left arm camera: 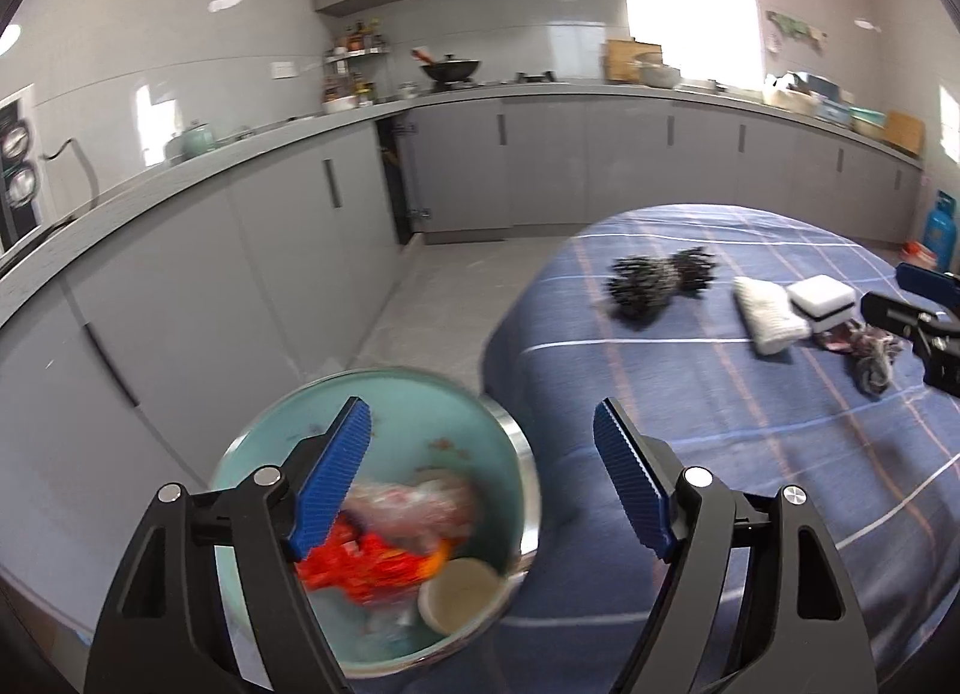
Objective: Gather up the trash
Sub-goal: 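Move both tools over the table while the right tool grasps the patterned rag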
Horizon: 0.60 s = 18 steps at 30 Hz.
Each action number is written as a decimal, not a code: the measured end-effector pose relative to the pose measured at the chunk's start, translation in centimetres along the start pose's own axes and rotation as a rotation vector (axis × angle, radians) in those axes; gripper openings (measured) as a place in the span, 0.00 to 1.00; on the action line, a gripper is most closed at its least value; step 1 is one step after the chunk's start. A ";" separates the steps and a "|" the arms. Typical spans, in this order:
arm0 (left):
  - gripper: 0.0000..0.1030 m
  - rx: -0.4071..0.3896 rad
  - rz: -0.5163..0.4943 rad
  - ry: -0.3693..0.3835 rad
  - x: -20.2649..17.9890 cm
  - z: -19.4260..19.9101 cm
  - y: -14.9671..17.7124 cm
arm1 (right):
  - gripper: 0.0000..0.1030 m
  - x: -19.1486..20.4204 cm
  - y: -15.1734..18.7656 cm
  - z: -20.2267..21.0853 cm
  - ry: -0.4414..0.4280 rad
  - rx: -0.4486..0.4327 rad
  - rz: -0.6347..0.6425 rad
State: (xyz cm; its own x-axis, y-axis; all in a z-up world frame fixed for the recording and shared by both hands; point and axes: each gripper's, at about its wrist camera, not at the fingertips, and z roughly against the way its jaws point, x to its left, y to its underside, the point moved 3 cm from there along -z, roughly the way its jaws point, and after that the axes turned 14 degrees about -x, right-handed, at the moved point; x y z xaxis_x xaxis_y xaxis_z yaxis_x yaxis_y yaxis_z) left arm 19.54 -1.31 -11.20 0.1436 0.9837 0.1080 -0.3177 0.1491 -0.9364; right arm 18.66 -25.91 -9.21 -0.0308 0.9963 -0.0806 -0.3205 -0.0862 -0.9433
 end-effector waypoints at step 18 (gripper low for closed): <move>0.76 0.008 -0.046 0.110 -6.3 -4.1 -1.9 | 0.27 -6.3 4.6 -3.6 0.029 0.264 -0.136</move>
State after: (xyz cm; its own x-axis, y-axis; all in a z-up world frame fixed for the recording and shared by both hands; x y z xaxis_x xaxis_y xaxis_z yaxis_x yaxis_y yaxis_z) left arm 23.14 -8.18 -11.44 0.2599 0.9590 0.1131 -0.3158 0.1951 -0.9286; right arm 20.79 -32.63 -14.24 0.0553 0.9981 0.0279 -0.5552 0.0540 -0.8300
